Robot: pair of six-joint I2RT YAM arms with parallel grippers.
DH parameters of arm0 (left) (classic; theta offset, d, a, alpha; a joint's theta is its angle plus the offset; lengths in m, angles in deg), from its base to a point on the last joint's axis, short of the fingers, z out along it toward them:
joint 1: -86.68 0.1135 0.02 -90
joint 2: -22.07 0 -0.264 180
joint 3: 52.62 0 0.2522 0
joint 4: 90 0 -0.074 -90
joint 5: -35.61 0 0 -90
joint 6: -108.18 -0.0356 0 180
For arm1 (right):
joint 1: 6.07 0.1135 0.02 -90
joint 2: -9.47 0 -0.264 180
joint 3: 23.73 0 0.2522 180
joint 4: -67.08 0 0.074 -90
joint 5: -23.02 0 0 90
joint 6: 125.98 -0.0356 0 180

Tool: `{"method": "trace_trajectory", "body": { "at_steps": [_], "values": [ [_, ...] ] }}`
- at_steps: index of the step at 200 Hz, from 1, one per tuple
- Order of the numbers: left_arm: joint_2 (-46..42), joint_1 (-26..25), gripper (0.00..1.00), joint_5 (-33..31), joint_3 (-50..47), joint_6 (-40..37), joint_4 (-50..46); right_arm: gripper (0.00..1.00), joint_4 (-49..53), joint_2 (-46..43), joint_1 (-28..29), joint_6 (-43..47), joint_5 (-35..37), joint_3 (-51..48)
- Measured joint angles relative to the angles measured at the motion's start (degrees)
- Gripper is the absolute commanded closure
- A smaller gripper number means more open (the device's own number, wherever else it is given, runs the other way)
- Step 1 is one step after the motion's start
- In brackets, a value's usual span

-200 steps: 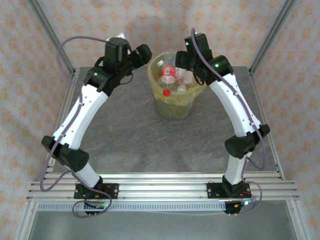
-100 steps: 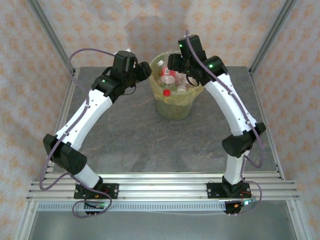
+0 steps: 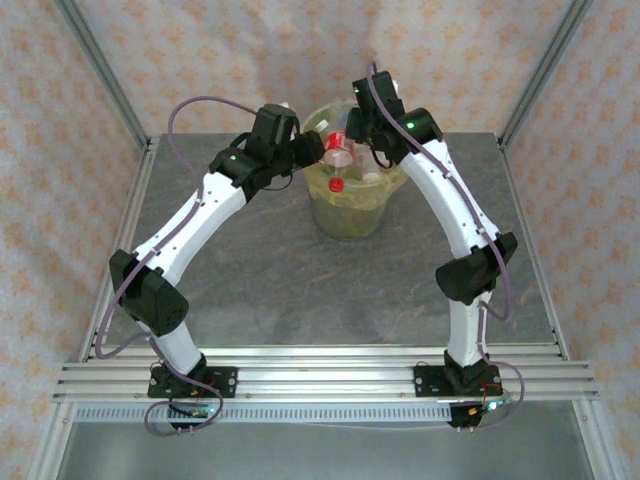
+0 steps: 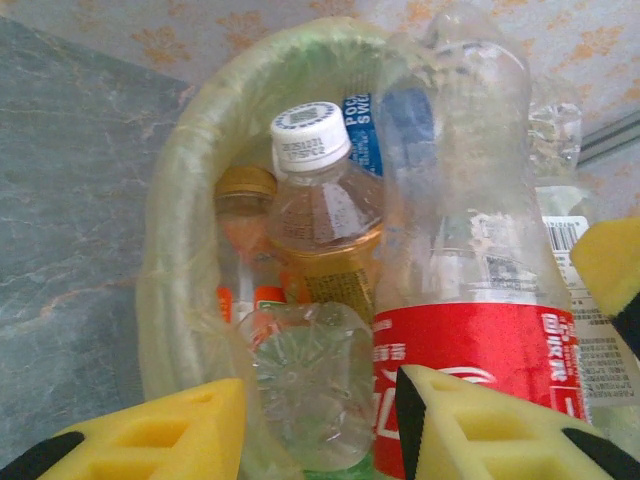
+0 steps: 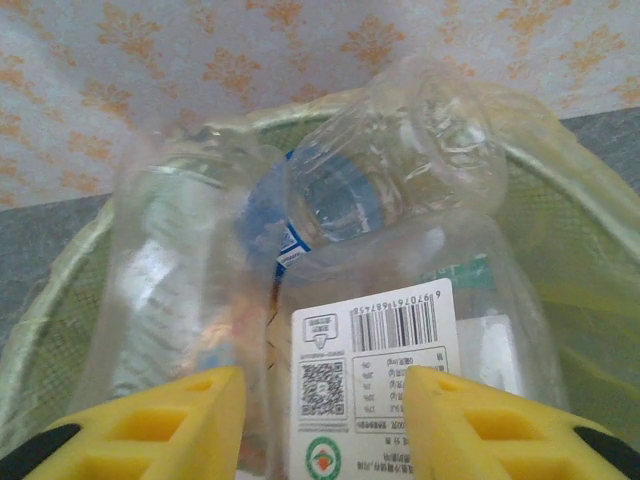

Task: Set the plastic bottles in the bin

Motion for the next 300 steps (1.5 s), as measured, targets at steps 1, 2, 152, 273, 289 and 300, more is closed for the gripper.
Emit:
{"method": "trace_trajectory", "body": {
  "at_steps": [1,2,152,273,289,300],
  "values": [
    [0.0,-0.1,0.57,0.0,0.0,0.0,0.0,0.52,0.0,0.0,0.0,0.0,0.0,0.0],
    [0.1,-0.1,0.57,0.1,0.0,0.0,0.0,0.52,0.1,0.0,0.0,0.0,0.2,0.1],
    [2.6,-2.9,0.63,2.2,3.0,0.0,-0.2,0.36,4.2,-4.1,-2.7,2.3,2.6,-4.0],
    [-0.1,-3.7,0.4,-0.3,1.7,-0.7,-2.6,0.36,1.3,-12.8,-2.2,2.4,-1.7,-9.4],
    [-2.2,-3.7,0.4,-1.5,0.2,-0.9,-3.1,0.36,1.3,-14.1,-0.6,2.8,-0.5,-9.4],
    [-3.8,-3.7,0.4,-2.4,-0.7,-1.2,-3.1,0.36,1.3,-14.8,0.2,3.1,-0.2,-9.4]
  ]
}}
